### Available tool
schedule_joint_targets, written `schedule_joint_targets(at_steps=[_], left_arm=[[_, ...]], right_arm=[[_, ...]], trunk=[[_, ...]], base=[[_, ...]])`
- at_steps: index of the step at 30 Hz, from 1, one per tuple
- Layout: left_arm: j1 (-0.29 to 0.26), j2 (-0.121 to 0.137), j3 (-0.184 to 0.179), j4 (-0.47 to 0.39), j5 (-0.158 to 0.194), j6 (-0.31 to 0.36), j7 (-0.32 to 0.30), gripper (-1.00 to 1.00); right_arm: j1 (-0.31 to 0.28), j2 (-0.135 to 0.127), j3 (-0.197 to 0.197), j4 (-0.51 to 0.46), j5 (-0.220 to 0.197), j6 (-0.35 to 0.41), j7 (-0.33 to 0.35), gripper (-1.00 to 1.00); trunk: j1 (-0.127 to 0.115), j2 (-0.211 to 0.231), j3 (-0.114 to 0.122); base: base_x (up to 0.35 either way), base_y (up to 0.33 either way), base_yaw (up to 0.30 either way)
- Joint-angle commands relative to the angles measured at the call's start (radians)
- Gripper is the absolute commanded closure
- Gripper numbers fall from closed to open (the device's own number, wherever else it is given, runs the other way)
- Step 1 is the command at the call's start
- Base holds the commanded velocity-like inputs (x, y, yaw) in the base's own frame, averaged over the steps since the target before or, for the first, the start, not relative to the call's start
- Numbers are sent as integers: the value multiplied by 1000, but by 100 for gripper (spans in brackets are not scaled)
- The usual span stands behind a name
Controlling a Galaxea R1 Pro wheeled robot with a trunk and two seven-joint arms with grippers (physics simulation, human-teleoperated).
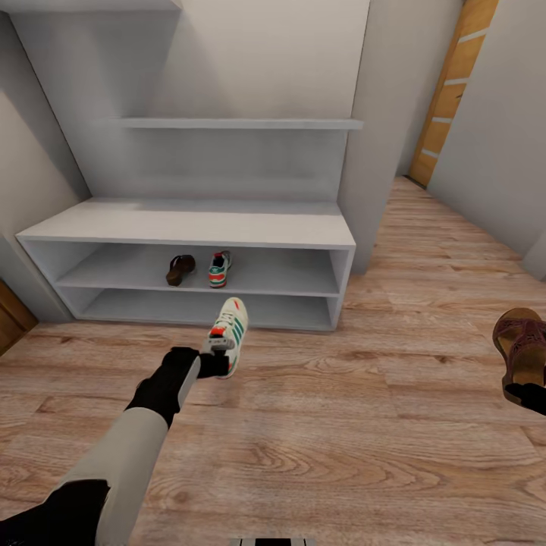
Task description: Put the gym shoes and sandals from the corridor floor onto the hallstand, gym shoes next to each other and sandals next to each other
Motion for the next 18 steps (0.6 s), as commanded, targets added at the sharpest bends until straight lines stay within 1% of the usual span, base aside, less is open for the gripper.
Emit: schedule_joint_targets(at_steps=[1, 2, 6, 13, 15, 18], left_arm=[[0, -2, 32, -1, -5, -4, -9, 100], [0, -3, 81, -2, -5, -21, -9, 100], [-1, -2, 106, -2, -5, -29, -4, 100], [-1, -2, 111, -4, -5, -29, -3, 100], [0, -3, 110, -3, -5, -29, -3, 100], [0, -3, 109, -3, -5, -28, -3, 100]], right_arm=[[-1, 0, -1, -1, 7, 4, 8, 100], [-1, 0, -1, -1, 7, 4, 8, 100], [-1, 0, -1, -1, 7, 4, 7, 100], [-1, 0, -1, -1, 7, 4, 7, 100], [-1, 0, -1, -1, 7, 4, 7, 100], [-1, 0, -1, -1, 7, 4, 7, 100]], trunk=[[0, 0, -1], [0, 0, -1], [0, 0, -1], [0, 0, -1], [0, 0, -1], [0, 0, -1]], base=[[0, 0, 0], [0, 0, 0], [0, 0, 0], [19, 0, 0], [235, -73, 0], [291, -188, 0]])
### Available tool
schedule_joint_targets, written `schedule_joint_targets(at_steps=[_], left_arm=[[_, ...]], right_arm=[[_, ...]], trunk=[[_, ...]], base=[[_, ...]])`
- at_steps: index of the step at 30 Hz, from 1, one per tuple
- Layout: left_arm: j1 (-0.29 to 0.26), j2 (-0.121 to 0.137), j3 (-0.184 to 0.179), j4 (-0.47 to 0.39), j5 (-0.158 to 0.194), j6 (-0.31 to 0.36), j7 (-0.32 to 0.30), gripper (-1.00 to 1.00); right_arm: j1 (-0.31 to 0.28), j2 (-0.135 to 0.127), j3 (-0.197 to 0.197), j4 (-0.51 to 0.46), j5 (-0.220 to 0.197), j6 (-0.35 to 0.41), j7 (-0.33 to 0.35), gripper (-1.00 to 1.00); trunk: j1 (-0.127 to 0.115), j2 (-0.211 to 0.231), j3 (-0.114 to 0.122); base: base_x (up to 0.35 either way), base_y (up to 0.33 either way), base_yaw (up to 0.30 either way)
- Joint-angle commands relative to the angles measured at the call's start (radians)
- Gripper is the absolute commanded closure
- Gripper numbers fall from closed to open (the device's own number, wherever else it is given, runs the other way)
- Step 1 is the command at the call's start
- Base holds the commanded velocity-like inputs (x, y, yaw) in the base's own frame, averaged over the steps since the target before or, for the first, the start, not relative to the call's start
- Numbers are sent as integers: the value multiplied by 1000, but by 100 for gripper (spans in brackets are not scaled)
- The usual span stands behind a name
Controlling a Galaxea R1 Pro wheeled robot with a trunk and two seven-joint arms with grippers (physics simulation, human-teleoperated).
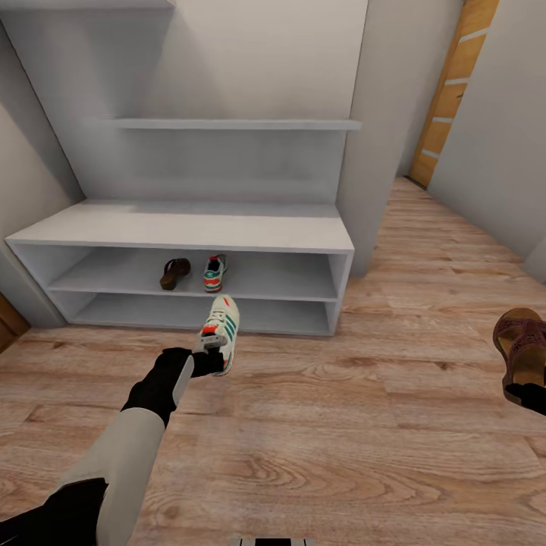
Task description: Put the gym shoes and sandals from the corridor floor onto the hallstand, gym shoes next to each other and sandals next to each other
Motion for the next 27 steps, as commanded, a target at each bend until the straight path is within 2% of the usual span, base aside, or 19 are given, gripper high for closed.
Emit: schedule_joint_targets(at_steps=[1, 18, 22, 27], left_arm=[[-1, -2, 7, -2, -8, 5, -9, 100], [-1, 0, 8, -3, -8, 5, -8, 100], [-1, 0, 9, -3, -9, 5, -9, 100], [-1, 0, 9, -3, -10, 5, -8, 100]], right_arm=[[-1, 0, -1, 0, 7, 4, 8, 100], [-1, 0, -1, 0, 7, 4, 8, 100], [-1, 0, -1, 0, 7, 4, 8, 100], [-1, 0, -1, 0, 4, 4, 9, 100]], trunk=[[0, 0, -1], [0, 0, -1], [0, 0, -2], [0, 0, -2]], base=[[287, -224, 0], [291, -243, 1], [228, -103, 52], [44, -18, 12]])
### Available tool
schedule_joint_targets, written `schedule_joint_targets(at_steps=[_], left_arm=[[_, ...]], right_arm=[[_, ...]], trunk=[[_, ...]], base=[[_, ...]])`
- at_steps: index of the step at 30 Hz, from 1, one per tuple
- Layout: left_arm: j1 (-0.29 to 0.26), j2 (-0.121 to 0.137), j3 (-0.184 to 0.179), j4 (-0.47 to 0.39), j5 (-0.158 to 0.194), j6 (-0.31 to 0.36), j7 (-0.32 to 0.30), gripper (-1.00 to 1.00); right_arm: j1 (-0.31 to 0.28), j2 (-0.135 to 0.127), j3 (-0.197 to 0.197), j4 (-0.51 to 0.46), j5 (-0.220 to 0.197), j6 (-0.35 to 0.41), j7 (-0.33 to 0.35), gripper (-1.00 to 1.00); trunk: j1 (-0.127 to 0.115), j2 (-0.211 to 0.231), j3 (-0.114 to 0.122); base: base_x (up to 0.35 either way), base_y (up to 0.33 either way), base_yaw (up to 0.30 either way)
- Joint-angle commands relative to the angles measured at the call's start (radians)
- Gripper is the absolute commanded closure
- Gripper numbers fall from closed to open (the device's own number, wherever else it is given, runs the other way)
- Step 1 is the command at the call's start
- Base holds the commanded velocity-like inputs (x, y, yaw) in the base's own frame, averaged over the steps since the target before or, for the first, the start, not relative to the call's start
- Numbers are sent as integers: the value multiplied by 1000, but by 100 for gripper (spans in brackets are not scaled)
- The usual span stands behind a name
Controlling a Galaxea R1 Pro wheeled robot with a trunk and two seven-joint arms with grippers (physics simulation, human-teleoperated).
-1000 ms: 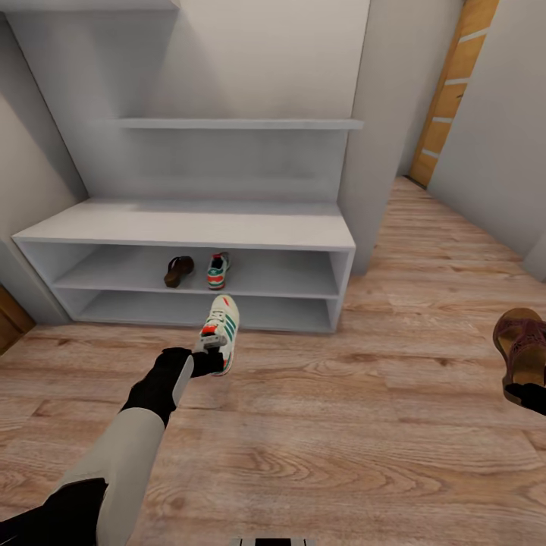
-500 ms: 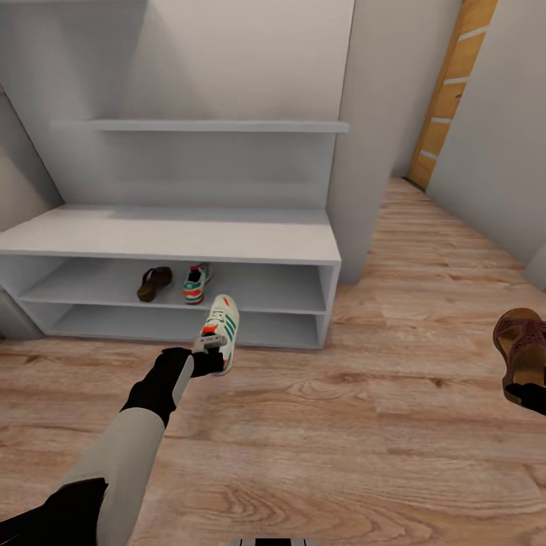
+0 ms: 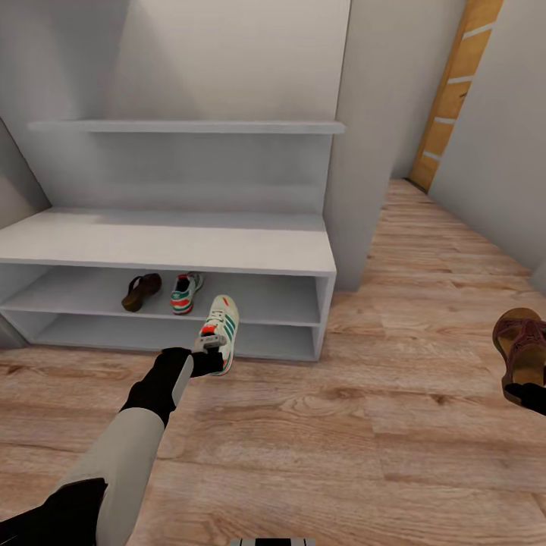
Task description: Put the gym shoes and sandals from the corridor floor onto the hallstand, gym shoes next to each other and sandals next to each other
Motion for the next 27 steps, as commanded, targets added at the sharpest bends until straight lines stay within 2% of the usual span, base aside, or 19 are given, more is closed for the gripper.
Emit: schedule_joint_targets(at_steps=[1, 5, 15, 20, 27], left_arm=[[-1, -1, 7, -1, -8, 5, -9, 100], [-1, 1, 10, -1, -8, 6, -9, 100], [0, 1, 10, -1, -8, 4, -10, 100], [0, 2, 10, -1, -8, 4, -9, 100], [-1, 3, 10, -1, -8, 4, -9, 100]], right_arm=[[-1, 0, -1, -1, 6, 4, 8, 100], [-1, 0, -2, -3, 8, 4, 8, 100], [-1, 1, -3, -2, 11, 4, 7, 100], [-1, 1, -3, -2, 11, 4, 7, 100], [-1, 1, -3, -3, 11, 4, 7, 100]], trunk=[[0, 0, -1], [0, 0, -1], [0, 0, -1], [0, 0, -1], [0, 0, -1]], base=[[9, -4, 3], [93, 10, 1], [248, 112, 0], [71, 16, 0], [295, 1, 0]])
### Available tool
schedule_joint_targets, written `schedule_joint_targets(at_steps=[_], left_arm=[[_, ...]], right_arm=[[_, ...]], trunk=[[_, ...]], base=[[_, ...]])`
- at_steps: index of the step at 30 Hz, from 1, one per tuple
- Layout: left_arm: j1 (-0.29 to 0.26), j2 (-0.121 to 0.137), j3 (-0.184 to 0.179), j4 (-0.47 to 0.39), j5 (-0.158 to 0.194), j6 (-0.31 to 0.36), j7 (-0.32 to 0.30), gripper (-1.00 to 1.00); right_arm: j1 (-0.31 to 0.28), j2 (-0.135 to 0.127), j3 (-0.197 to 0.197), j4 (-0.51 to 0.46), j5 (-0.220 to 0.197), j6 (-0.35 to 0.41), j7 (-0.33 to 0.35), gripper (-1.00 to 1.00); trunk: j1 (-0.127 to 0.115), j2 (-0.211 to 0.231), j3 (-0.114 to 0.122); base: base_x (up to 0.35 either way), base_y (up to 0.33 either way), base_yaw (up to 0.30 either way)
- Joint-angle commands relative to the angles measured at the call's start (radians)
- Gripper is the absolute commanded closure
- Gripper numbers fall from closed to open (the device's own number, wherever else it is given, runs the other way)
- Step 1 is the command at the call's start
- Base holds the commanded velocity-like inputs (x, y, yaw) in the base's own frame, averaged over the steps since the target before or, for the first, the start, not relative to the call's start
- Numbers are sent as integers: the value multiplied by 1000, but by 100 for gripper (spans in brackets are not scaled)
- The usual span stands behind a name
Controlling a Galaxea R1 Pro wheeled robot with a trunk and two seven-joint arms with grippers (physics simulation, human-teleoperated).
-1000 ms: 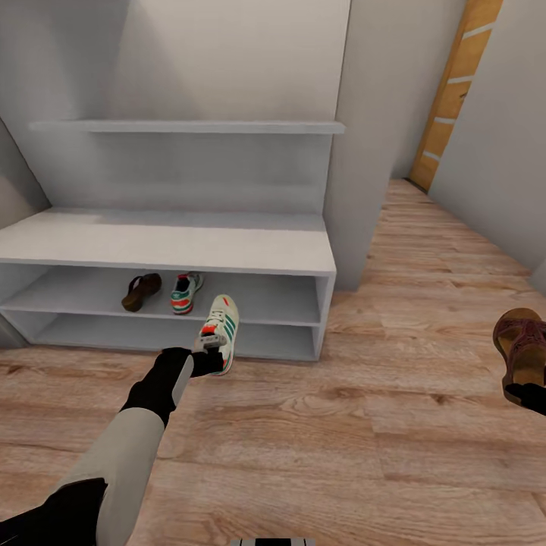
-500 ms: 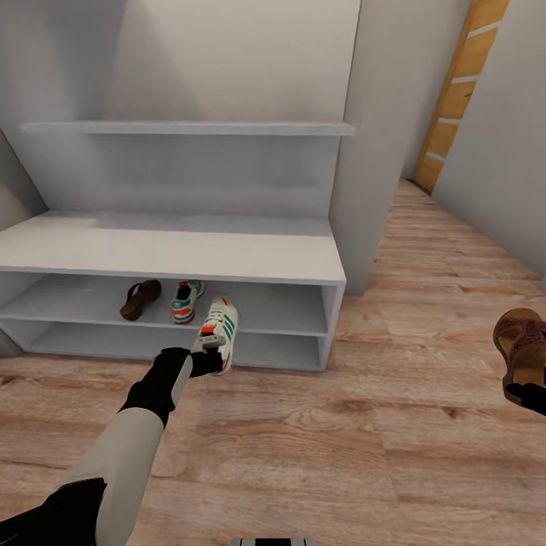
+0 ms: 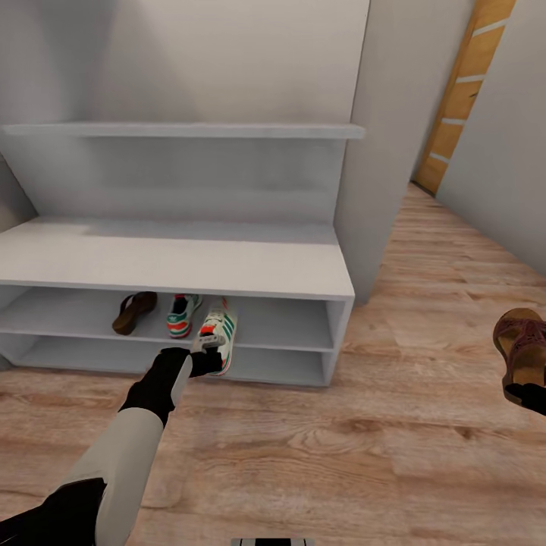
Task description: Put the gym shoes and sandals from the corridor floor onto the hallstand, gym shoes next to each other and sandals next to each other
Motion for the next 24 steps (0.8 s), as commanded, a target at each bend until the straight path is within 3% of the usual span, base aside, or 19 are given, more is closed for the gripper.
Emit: schedule_joint_targets(at_steps=[1, 8, 24], left_arm=[[-1, -1, 7, -1, -8, 5, -8, 100], [-1, -1, 8, -1, -8, 5, -9, 100], [0, -1, 8, -1, -8, 5, -9, 100]], right_arm=[[-1, 0, -1, -1, 7, 4, 8, 100], [-1, 0, -1, -1, 7, 4, 8, 100], [-1, 0, -1, 0, 7, 4, 8, 100]], trunk=[[0, 0, -1], [0, 0, -1], [0, 0, -1]], base=[[339, 0, 0], [309, 106, 0], [111, 19, 0]])
